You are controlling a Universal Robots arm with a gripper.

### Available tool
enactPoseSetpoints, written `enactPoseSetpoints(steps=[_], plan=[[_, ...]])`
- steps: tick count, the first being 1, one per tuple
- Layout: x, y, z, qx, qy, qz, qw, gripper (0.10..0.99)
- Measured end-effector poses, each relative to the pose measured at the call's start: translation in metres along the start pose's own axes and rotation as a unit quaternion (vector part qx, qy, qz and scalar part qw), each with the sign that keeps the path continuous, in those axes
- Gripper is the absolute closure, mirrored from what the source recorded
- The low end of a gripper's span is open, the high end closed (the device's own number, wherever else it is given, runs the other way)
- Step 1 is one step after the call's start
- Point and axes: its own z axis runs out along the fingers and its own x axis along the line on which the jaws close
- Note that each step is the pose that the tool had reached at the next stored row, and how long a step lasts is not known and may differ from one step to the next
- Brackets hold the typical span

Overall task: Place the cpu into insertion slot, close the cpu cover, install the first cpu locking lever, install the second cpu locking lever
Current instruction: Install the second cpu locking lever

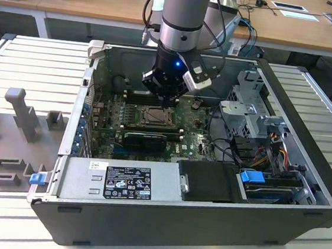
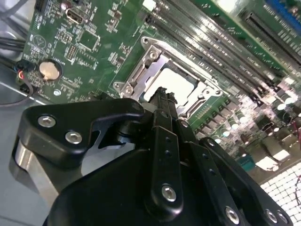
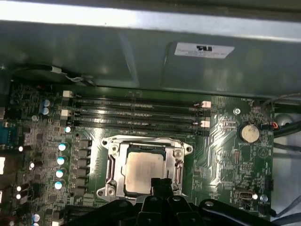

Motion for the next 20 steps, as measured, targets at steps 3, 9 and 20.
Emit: enactPoseSetpoints(steps=[3, 9, 20], plan=[[0.0002, -0.0029, -0.0022, 0.0, 0.0, 0.0, 1.0, 0.98], [0.0007, -0.0105, -0.0028, 0.0001, 0.0, 0.0, 1.0, 0.98], [0.0014, -0.02, -0.0034, 0.0001, 0.0, 0.0, 1.0, 0.98]])
